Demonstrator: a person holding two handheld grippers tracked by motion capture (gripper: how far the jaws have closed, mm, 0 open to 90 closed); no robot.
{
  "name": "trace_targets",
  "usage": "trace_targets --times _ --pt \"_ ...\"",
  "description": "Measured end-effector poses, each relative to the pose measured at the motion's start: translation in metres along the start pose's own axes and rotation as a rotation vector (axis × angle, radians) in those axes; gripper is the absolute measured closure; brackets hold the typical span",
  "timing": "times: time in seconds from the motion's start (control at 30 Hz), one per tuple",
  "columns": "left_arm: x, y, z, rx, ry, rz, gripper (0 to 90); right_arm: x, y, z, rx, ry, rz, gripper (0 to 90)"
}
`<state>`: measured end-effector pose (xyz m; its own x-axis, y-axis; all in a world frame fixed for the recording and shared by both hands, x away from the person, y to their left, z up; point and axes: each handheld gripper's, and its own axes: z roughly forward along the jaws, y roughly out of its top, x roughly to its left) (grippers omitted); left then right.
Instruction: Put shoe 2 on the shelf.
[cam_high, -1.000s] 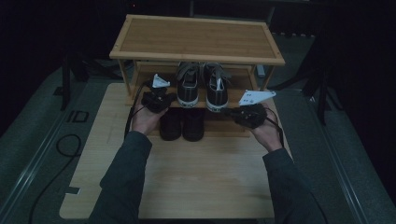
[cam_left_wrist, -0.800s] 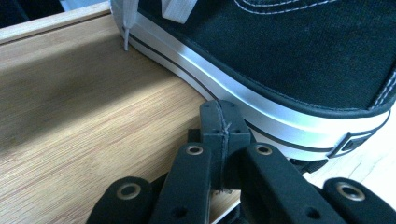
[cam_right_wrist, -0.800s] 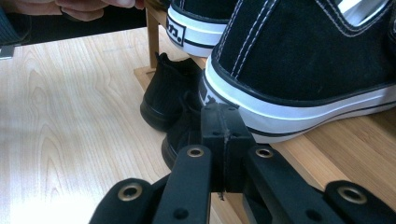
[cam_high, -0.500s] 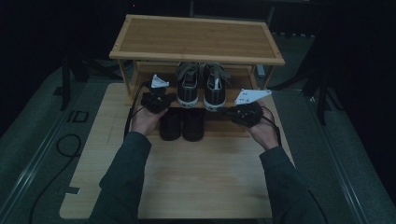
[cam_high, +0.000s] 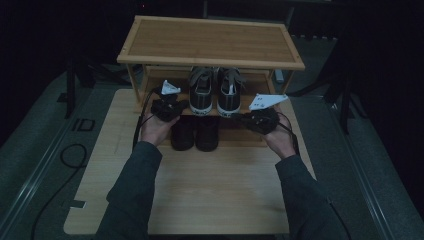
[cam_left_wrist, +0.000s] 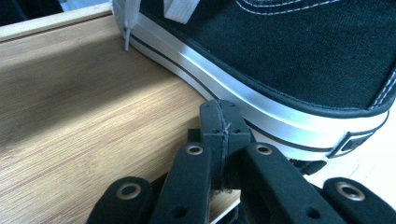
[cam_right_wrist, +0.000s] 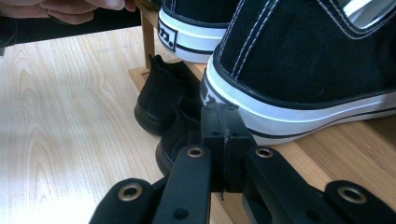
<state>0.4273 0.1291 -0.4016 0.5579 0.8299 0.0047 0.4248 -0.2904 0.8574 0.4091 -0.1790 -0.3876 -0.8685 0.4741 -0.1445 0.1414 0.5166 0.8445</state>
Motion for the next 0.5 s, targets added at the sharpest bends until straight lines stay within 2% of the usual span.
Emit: trace_targets --times 0.27,0.43,0.5 --pt "0.0004 -0.0002 0.0 -0.002 -0.002 -0.002 90.0 -0.0021 -0.0001 0.0031 -0.002 -0.001 0.012 90.0" --pt "0.0 -0.0003 -0.0001 -0.002 0.0 -0.002 90.0 -0.0027 0.0024 0.0057 0.011 -0.02 0.002 90.0" --pt "0.0003 -0.0005 -0.0001 -0.004 -0.002 -0.003 90.0 -0.0035 0.0015 0.0078 0.013 -0.011 0.011 90.0"
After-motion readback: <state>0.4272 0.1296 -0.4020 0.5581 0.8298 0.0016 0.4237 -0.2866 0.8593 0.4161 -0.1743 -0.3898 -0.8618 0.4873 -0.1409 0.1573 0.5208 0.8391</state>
